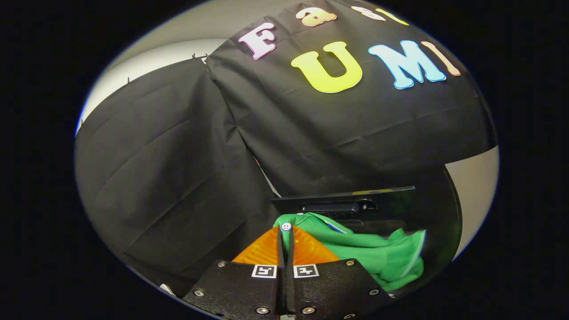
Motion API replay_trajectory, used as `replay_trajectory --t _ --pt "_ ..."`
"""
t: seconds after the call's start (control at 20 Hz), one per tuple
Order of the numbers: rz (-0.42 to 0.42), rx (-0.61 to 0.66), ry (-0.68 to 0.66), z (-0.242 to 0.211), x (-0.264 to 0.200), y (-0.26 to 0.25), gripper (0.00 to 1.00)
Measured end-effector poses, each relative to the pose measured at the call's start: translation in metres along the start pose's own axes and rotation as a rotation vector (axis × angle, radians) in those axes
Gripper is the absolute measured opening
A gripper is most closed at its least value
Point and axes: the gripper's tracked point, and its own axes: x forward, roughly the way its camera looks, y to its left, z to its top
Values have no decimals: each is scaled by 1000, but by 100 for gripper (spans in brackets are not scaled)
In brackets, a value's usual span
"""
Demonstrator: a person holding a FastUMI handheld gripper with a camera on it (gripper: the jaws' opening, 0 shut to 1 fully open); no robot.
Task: Put the clothes into the washing machine and then close the washing machine lid.
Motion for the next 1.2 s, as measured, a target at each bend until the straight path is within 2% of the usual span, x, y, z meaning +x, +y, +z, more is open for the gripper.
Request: replay_trajectory --t 0.35,0.7,1.2 --pt "-16 48 29 -32 29 -1 0" --pt "-150 -2 52 -64 49 -38 0" --pt "-251 9 133 -128 82 -78 0"
